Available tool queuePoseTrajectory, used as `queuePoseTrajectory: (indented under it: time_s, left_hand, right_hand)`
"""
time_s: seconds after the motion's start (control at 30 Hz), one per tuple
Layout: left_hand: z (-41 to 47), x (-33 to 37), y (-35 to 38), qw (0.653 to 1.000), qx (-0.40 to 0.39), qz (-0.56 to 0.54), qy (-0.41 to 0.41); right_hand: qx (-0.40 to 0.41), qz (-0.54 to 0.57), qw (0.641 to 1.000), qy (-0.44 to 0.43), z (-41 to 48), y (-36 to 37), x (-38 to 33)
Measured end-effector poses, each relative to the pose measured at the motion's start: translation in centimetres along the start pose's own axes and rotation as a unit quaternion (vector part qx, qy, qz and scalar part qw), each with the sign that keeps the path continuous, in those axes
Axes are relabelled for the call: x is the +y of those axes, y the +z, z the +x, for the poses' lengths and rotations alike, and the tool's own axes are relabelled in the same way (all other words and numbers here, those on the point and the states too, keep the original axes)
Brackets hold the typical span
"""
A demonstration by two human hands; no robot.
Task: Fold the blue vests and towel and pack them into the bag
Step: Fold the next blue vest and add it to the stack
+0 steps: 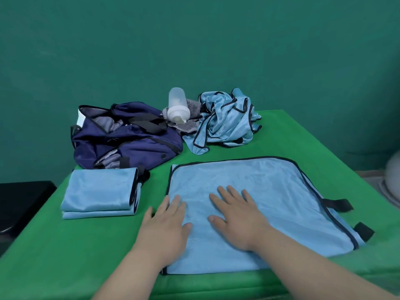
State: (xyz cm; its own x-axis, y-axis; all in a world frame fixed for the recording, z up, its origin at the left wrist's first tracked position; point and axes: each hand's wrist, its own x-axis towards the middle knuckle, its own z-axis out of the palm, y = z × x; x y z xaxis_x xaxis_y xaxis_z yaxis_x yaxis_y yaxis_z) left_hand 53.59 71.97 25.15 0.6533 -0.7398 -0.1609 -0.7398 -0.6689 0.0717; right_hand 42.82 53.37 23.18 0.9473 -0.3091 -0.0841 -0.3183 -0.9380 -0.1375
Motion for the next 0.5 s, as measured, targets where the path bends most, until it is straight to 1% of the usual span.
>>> queuePoseTrajectory:
  time_s: [0.1, 0.2, 0.27, 0.33, 0.4, 0.5]
  left_hand:
    - [-1.4, -0.6, -0.3, 0.999, 0.013, -0.01, -0.029]
    - [-3.0, -0.2, -0.7, 0.995, 0.062, -0.069, -0.044]
    - [-4.1, 0.2, -0.8, 0.991, 0.092, -0.099, -0.011]
    - [-4.6, 0.2, -0.9, 0.987, 0.094, -0.122, 0.04]
    - [-4.5, -0.5, -1.2, 0.984, 0.076, -0.141, 0.072]
    - [-4.0, -2.1, -1.3, 0.985, 0.032, -0.141, 0.094]
  right_hand:
    - [0.007, 0.006, 1.0, 0.002, -0.3, 0.0, -0.2]
    - [0.01, 0.014, 1.0, 0.005, -0.4, -0.1, -0.3]
    - [0.016, 0.013, 1.0, 0.007, -0.3, -0.2, -0.4]
    - [0.019, 0.01, 1.0, 0.008, -0.1, -0.2, -0.5]
    - [0.02, 0.015, 1.0, 0.011, -0.1, -0.1, -0.4]
    - [0.017, 0.013, 1.0, 0.014, -0.1, 0.1, -0.4]
